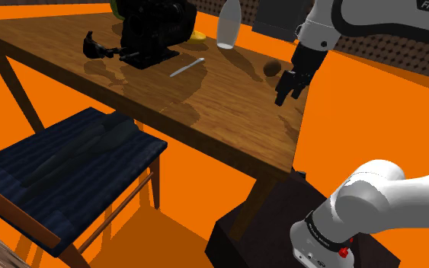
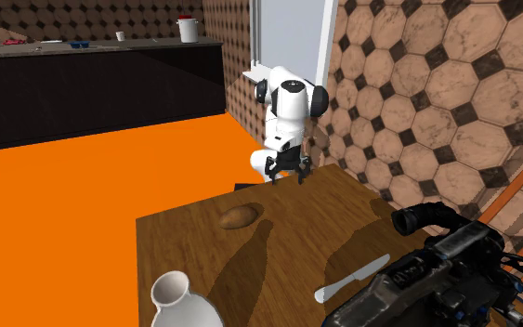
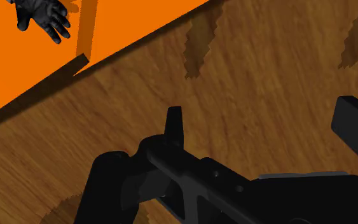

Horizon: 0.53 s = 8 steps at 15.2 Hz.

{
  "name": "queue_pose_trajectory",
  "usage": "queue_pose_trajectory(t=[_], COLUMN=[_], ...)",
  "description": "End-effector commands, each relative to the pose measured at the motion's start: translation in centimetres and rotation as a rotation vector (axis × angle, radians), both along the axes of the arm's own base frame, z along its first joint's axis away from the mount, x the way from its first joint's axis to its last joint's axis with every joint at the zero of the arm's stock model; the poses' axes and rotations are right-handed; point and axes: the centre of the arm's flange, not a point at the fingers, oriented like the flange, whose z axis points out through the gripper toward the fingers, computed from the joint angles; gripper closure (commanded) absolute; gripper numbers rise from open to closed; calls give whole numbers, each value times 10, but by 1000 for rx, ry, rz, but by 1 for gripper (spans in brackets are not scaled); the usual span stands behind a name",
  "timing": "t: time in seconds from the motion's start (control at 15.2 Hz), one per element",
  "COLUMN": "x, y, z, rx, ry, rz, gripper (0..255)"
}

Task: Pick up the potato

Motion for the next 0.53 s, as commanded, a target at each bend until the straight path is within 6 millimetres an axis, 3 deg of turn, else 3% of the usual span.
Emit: queue_pose_trajectory(t=[0.0,0.46], x=[0,76], y=[0,-20], z=[0,13], rx=[0,-35], ry=[0,-75], rz=[0,-411], gripper=[0,0])
